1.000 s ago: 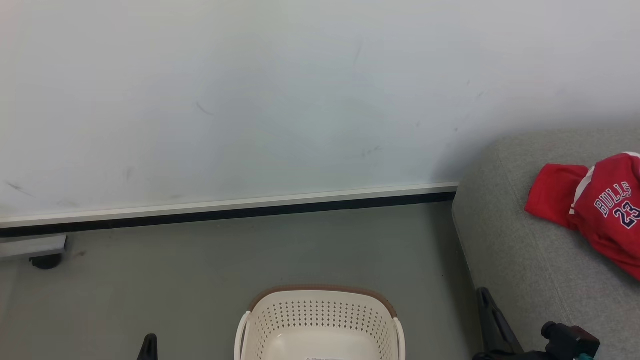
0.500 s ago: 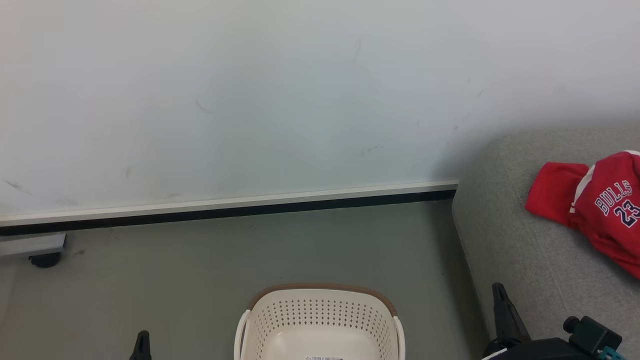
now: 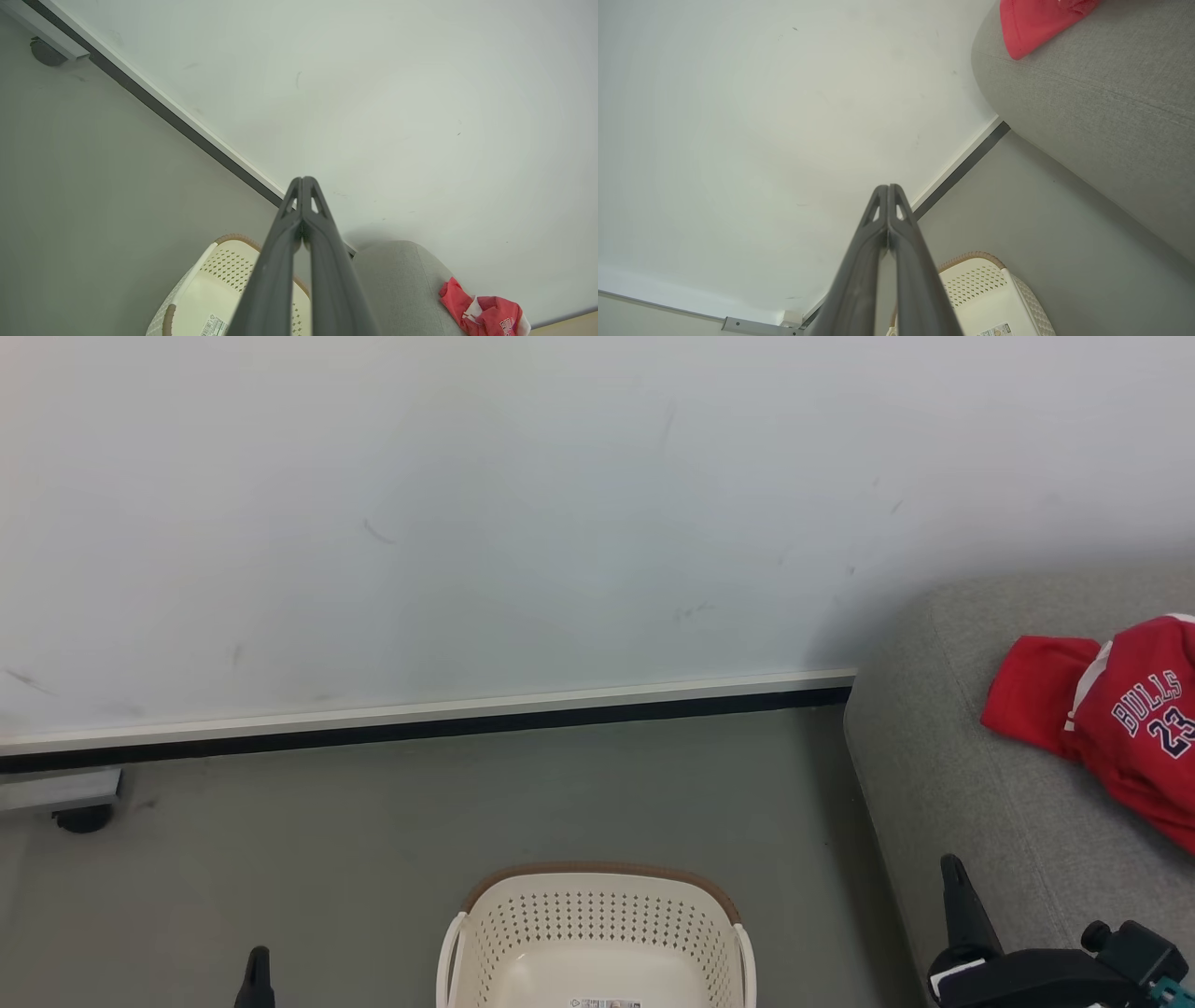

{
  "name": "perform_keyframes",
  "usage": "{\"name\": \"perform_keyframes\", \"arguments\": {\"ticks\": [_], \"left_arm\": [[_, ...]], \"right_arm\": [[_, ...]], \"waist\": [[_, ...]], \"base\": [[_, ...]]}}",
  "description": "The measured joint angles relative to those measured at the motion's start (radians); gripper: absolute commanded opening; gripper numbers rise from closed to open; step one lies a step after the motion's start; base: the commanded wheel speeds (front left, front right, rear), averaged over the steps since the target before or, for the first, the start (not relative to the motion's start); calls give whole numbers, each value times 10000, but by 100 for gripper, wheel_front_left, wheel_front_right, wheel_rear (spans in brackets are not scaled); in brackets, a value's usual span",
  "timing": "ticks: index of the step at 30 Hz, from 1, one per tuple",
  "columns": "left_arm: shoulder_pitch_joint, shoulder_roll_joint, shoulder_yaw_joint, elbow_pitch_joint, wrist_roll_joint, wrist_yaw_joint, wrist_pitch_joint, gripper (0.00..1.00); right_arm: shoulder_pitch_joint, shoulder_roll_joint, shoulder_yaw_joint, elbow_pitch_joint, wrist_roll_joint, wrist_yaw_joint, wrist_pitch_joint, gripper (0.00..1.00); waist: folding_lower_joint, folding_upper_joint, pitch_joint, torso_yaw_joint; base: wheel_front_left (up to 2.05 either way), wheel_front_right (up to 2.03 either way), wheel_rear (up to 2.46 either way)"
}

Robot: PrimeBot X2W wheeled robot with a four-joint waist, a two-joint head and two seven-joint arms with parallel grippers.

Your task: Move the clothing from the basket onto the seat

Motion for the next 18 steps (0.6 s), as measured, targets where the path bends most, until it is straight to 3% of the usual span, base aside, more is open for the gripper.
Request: {"name": "perform_keyframes", "arguments": {"ticks": [18], "left_arm": [[-396, -13, 92, 376, -2167, -100, 437, 0]], "right_arm": [[-384, 13, -589, 349, 2084, -2, 652, 0]], "waist": [[0, 0, 68, -11]], "base": [[0, 0, 0]]}}
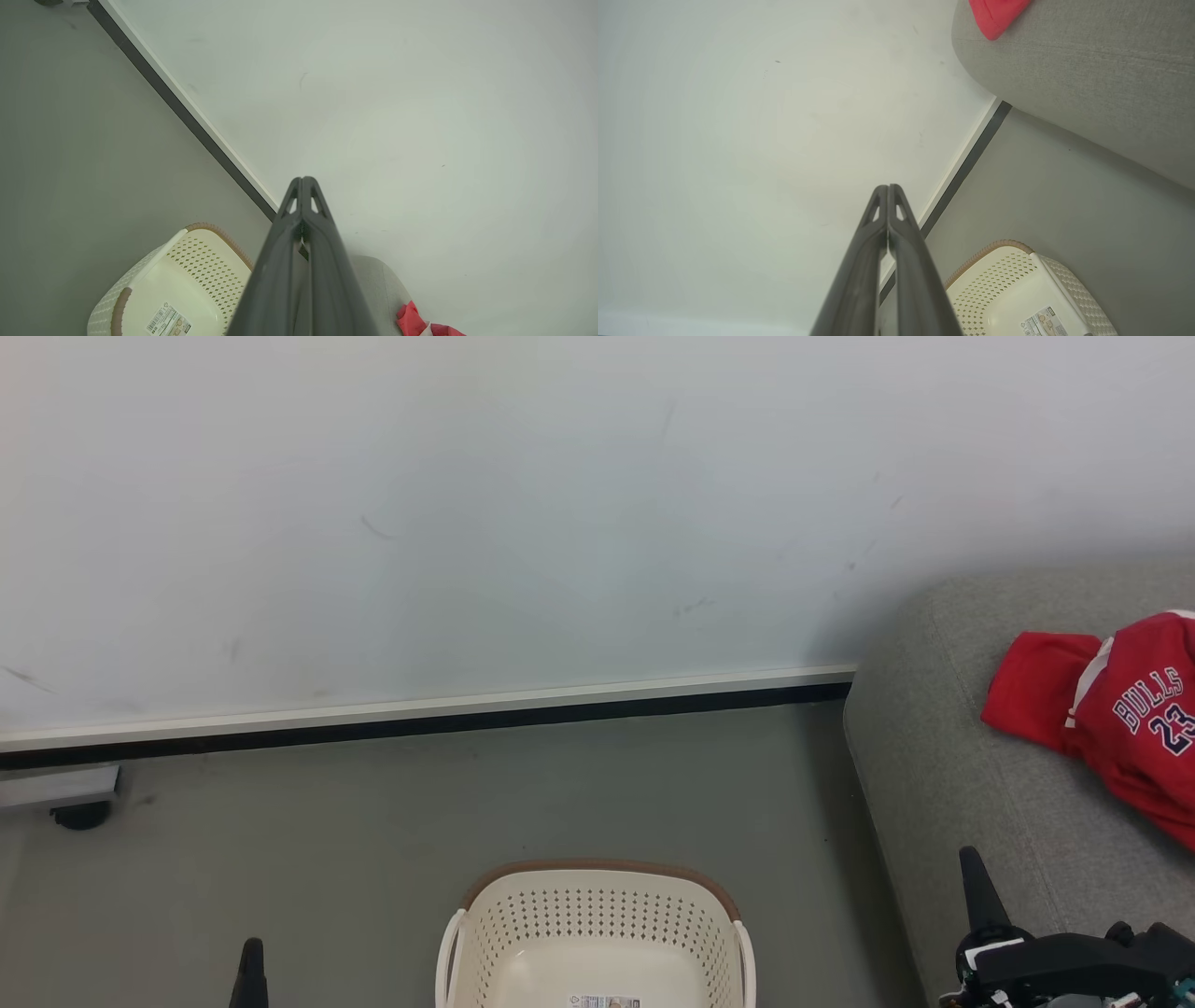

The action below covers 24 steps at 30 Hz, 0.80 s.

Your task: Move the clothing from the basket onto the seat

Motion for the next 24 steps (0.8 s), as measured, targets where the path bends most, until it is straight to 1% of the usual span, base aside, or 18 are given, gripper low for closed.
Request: {"name": "perform_keyframes", "arguments": {"ticks": [24], "left_arm": [[-403, -19, 107, 422, -2337, -159, 458, 0]], "right_arm": [[-433, 56, -706, 372, 2224, -2, 725, 0]], "waist": [[0, 0, 90, -14]], "base": [[0, 0, 0]]}}
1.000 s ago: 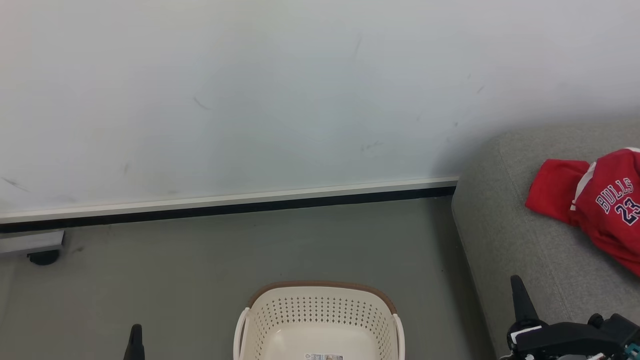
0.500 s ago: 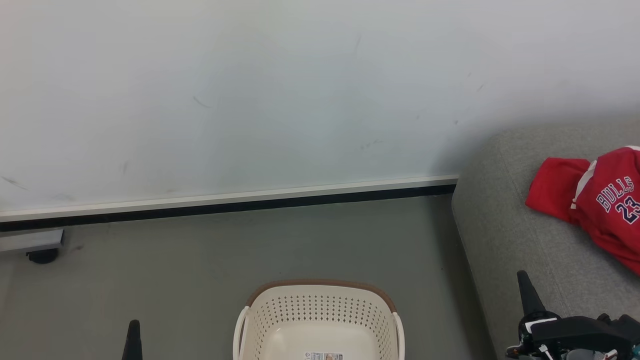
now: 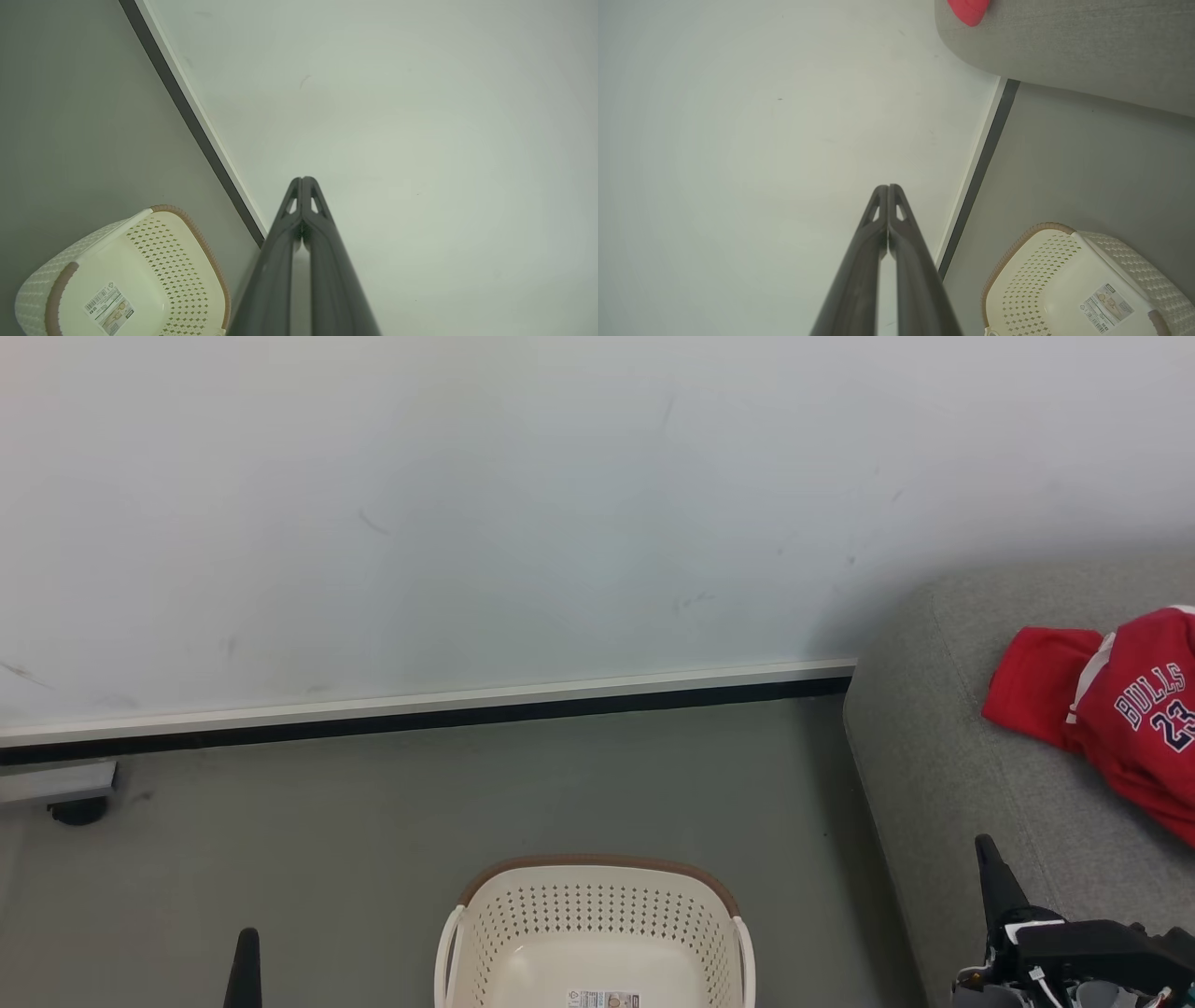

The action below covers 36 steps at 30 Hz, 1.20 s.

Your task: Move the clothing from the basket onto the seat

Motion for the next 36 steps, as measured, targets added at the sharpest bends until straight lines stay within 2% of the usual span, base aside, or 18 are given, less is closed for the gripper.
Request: {"name": "perform_keyframes", "arguments": {"ticks": [36], "left_arm": [[-489, -21, 148, 502, -2803, -163, 545, 0]], "right_arm": [[-566, 134, -909, 466, 2571, 0, 953, 0]], "waist": [[0, 0, 135, -21]], "base": [[0, 0, 0]]}}
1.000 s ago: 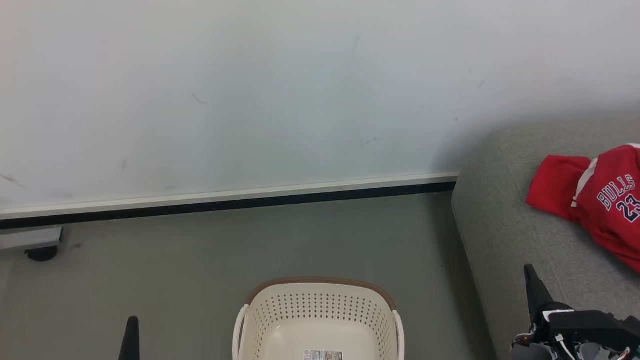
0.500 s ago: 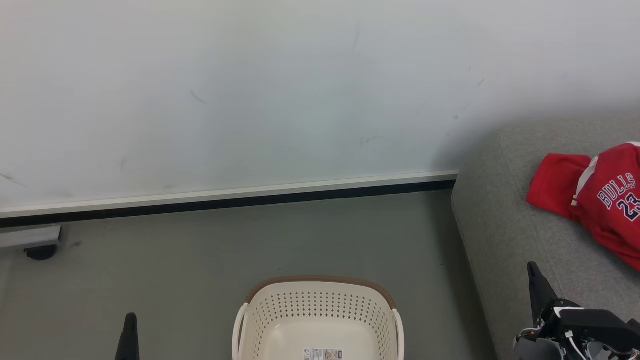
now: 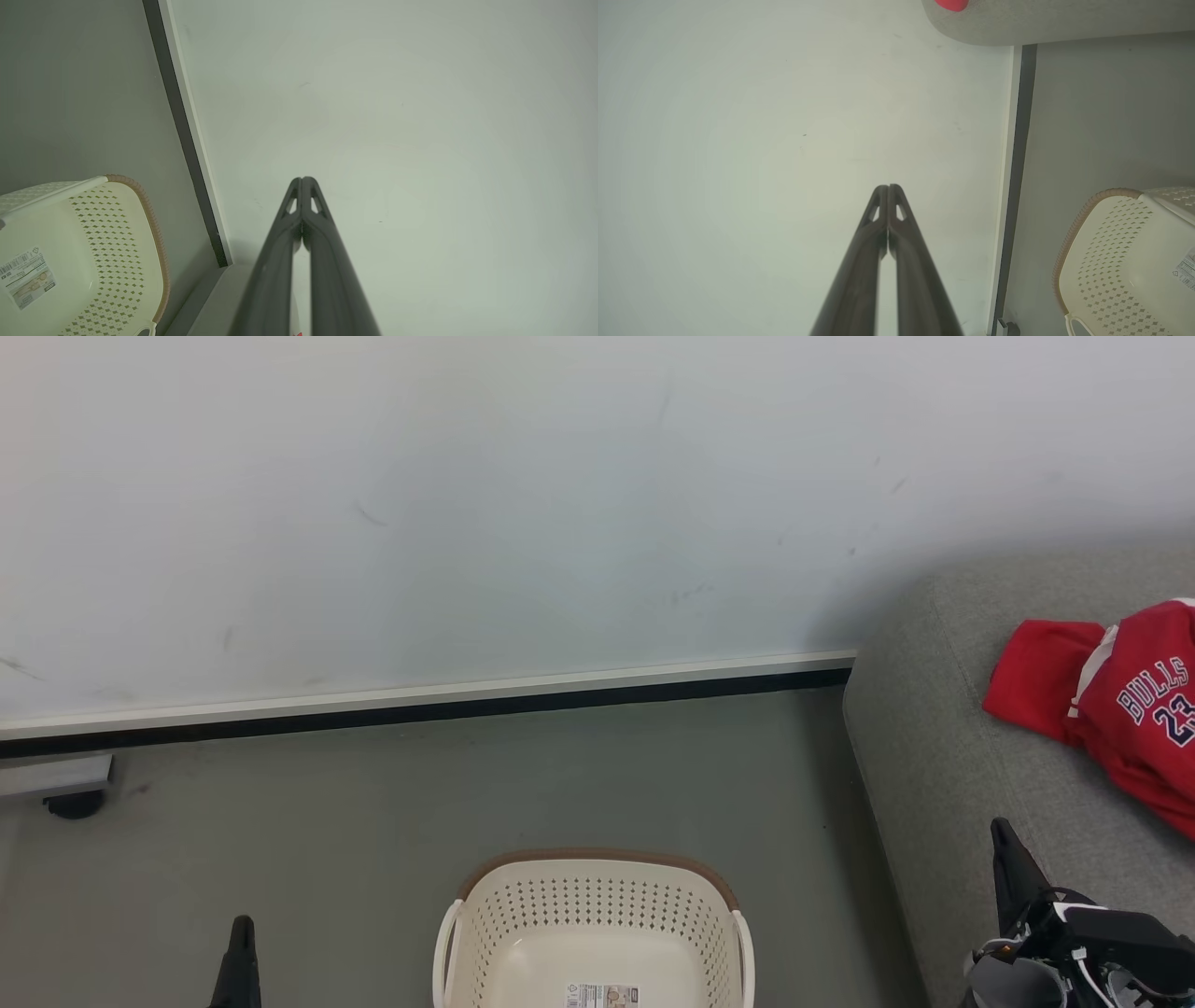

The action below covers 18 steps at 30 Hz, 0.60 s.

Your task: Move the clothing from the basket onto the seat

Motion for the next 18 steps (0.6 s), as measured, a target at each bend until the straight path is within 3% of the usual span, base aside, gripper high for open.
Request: {"name": "perform_keyframes", "arguments": {"ticks": [18], "left_arm": [[-97, -2, 15, 73, -418, -23, 86, 0]], "right_arm": [[-63, 56, -188, 71, 326, 0, 171, 0]], "waist": [[0, 0, 23, -3]], "base": [[0, 0, 0]]}}
